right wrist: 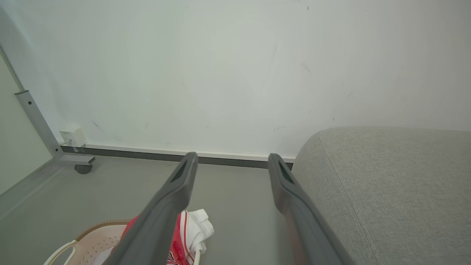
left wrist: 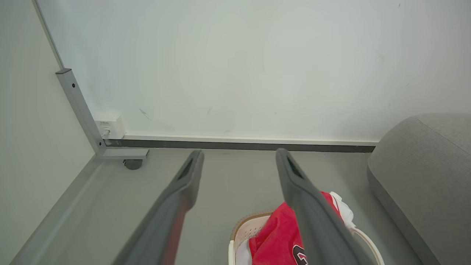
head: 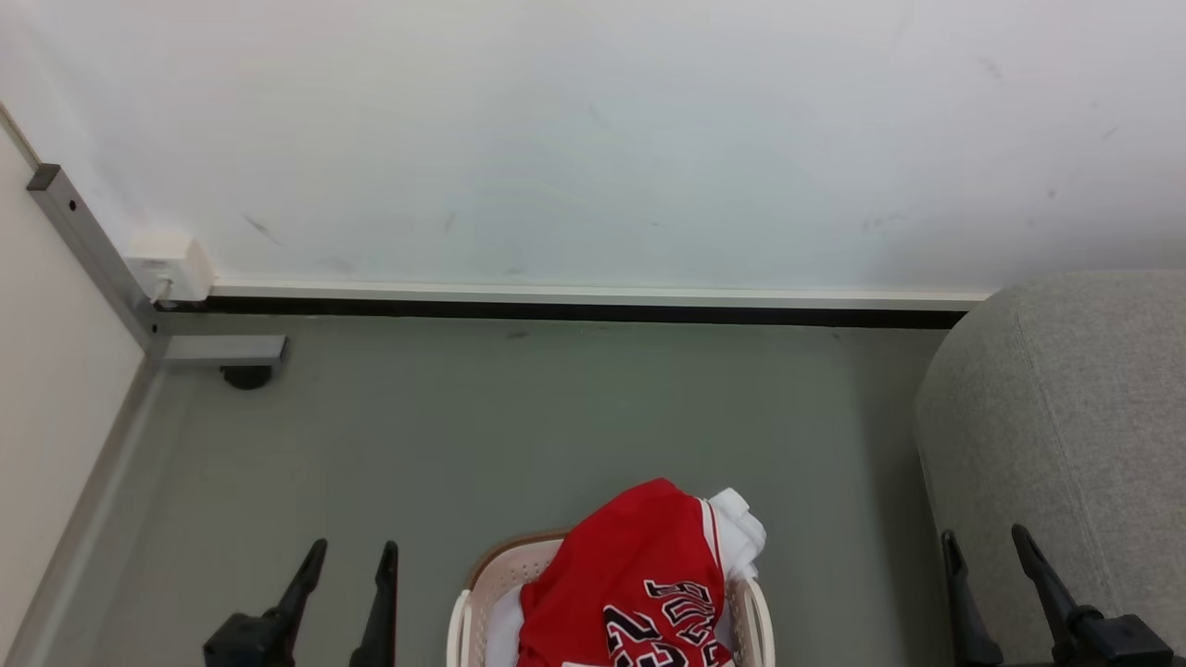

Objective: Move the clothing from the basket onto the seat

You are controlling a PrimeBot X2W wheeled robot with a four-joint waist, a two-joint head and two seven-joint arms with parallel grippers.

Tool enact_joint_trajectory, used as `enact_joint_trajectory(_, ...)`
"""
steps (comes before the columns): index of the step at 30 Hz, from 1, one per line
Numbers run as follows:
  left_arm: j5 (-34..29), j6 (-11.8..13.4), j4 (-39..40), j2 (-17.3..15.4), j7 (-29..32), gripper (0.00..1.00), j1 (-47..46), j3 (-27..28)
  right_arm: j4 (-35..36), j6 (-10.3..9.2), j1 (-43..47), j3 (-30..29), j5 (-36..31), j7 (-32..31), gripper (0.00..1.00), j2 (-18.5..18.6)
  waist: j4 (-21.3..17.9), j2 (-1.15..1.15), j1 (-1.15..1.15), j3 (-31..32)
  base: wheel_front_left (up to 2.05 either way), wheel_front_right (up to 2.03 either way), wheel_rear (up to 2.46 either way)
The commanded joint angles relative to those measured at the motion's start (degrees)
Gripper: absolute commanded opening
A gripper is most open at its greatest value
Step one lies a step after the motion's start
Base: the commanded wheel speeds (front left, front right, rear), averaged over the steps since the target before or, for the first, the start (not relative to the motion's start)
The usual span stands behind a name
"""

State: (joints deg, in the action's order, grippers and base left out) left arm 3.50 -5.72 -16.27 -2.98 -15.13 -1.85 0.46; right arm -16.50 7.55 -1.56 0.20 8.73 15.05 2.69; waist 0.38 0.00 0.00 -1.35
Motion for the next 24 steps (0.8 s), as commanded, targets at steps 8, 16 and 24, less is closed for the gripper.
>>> enact_joint_trajectory(8,-0.7,-1.1,-0.6,-0.1,0.0,1.00,-4.2,-2.7,2.0,-0.12,-3.1,1.1,1.3,0.1,1.00,0.3,-2.8,0.00,0.00,-4.9,0.00,0.00,0.00)
enact_joint_trajectory(16,-0.6,-1.7,-7.3,-2.3,0.0,1.00,-11.4,-13.0,4.1,-0.12,-7.1,2.9,3.1,0.1,1.00,0.3,-7.2,0.00,0.00,-12.3,0.00,0.00,0.00)
enact_joint_trajectory(24,4.0,-1.7,-20.7,-6.4,0.9,1.00,-20.8,-26.5,6.4,-0.12,-10.9,4.7,4.4,0.1,1.00,0.3,-11.1,0.00,0.00,-19.3,0.00,0.00,0.00)
